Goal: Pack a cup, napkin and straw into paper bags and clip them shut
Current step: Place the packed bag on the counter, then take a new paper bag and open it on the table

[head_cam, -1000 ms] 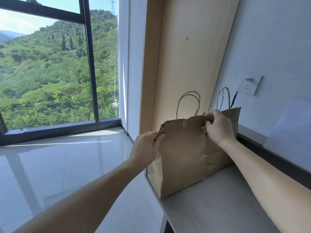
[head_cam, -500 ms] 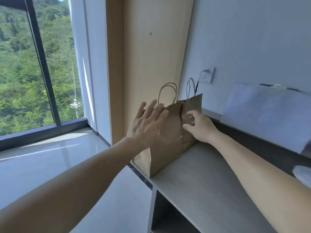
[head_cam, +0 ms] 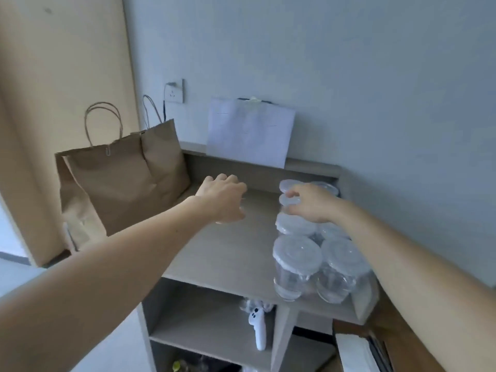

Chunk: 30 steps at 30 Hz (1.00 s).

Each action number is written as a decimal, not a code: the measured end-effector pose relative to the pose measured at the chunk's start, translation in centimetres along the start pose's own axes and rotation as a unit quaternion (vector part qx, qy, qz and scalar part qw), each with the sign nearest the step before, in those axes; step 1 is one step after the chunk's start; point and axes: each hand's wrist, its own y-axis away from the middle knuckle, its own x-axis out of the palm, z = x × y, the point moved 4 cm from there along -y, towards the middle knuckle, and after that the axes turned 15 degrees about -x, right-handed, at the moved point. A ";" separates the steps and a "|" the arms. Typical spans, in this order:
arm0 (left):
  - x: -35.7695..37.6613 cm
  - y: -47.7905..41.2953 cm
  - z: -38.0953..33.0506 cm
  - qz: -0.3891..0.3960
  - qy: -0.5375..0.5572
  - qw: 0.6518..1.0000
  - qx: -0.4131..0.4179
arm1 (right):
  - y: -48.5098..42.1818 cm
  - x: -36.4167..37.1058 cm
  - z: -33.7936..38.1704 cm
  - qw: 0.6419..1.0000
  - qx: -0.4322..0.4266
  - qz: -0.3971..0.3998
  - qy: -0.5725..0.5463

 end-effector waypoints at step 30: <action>7.2 -5.0 -60.6 0.157 0.089 0.954 0.238 | 32.3 -3.9 -47.5 0.958 0.272 -0.050 -0.079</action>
